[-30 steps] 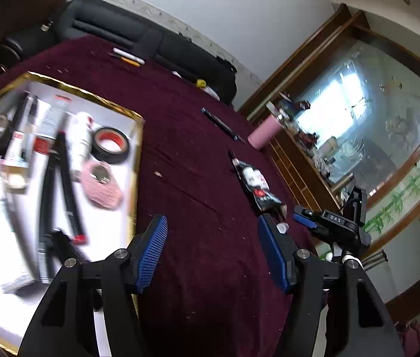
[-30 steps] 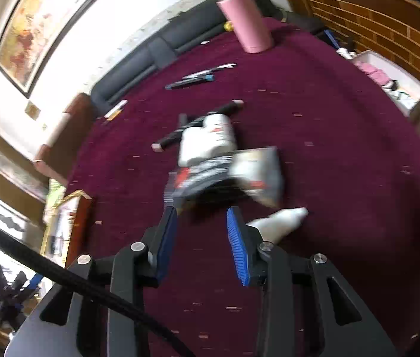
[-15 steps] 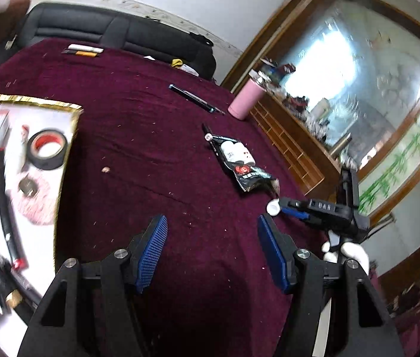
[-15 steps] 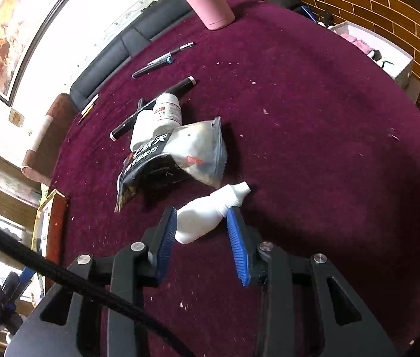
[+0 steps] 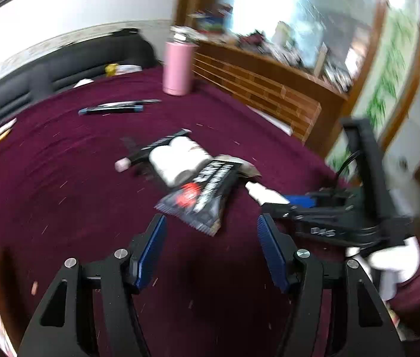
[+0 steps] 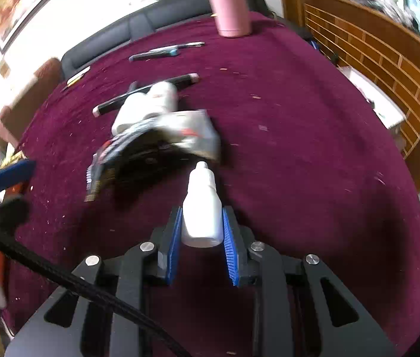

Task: Organize objects
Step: 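Grasp the black-and-red snack packet with the left tool while the right tool grasps the white dropper bottle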

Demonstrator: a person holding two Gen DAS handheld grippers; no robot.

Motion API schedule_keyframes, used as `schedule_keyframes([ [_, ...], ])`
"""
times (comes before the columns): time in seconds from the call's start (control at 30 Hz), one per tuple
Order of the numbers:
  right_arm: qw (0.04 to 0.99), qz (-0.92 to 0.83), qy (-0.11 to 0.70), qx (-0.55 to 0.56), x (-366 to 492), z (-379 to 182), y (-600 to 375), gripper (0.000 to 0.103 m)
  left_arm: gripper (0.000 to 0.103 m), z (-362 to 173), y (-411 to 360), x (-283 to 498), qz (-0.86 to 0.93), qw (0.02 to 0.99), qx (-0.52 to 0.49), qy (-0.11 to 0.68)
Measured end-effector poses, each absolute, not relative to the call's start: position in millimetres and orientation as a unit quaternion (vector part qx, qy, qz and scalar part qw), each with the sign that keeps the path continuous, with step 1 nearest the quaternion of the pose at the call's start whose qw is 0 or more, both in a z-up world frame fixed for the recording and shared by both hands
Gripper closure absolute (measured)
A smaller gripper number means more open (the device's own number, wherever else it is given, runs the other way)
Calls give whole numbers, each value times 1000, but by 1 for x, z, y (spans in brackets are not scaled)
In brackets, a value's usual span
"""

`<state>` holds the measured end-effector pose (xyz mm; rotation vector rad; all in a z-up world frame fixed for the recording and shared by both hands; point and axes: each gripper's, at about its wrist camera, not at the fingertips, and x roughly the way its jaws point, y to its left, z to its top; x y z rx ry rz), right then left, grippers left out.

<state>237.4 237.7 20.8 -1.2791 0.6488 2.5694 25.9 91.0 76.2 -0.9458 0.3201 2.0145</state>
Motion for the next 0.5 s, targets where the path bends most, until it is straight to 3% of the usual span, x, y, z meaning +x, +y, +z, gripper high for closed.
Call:
schedule_keyframes([
  [0.17,74,868,253,-421,251,18,252,80,47,52,140,5,781,447,-394,186],
  [0.5,78,867,244,-427,245,20,250,80,46,20,180,0,778,417,-374,285],
])
